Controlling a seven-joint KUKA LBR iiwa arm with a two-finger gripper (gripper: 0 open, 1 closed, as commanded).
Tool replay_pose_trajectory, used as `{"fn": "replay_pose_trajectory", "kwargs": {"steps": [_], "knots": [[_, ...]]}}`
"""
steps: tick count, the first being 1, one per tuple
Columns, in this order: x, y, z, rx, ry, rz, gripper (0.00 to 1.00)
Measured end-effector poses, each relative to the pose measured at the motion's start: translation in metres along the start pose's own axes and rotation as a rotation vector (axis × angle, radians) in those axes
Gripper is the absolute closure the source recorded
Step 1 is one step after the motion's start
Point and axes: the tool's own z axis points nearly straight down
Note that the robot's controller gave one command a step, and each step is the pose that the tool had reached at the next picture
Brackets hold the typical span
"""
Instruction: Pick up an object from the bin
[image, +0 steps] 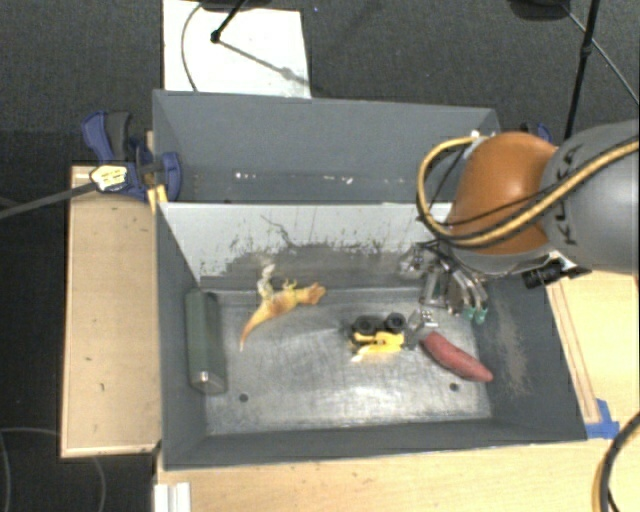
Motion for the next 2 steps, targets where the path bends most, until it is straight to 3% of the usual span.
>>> {"fn": "replay_pose_trajectory", "kwargs": {"steps": [1,2], "knots": [[0.025,0.004,0.053,-0.001,0.000,0.181,0.00],[-0.013,0.013,0.058,-0.001,-0.003,0.269,1.00]]}}
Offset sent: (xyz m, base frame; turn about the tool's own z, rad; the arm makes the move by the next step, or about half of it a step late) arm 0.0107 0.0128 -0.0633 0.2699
